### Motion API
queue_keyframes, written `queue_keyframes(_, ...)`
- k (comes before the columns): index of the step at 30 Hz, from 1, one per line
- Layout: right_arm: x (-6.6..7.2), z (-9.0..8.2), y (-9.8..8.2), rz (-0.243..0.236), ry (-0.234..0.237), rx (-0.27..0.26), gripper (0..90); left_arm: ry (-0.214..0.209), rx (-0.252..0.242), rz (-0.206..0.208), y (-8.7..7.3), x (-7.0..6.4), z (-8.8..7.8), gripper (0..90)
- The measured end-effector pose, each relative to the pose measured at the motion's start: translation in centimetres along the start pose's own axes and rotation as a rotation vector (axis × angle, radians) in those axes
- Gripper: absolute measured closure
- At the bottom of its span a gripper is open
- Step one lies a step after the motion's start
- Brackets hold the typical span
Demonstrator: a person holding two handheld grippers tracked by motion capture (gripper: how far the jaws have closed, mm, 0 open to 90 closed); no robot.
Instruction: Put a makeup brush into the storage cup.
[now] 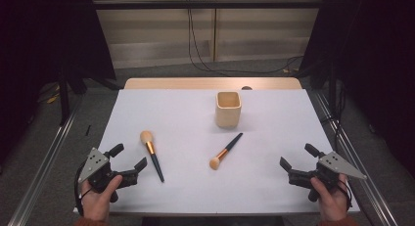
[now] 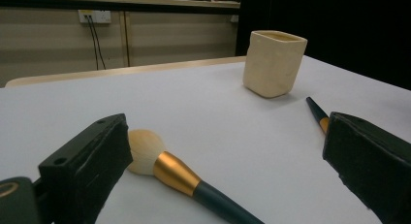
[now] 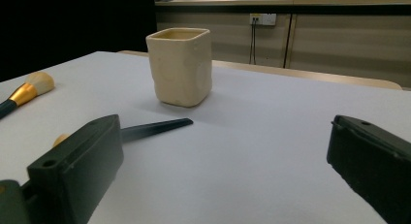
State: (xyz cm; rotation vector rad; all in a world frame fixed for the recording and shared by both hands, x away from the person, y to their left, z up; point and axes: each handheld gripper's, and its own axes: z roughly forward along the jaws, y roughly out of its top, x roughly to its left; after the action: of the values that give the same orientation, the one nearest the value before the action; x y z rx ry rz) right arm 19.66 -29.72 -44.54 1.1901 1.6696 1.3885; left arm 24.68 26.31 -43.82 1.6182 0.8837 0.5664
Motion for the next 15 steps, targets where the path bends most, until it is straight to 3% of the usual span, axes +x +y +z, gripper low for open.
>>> queue_keyframes(7, -0.06, 0.32, 0.03, 0.005, 0.011, 0.003, 0.0, -0.009, 0.009, -0.018, -0.14, 0.0, -0.04, 3.1)
queue_keyframes(15, 0.13, 0.34, 0.09, -0.003, 0.021, 0.005, 0.0, -0.007, 0.043, 0.02, -0.08, -0.12, -0.34, 3.8)
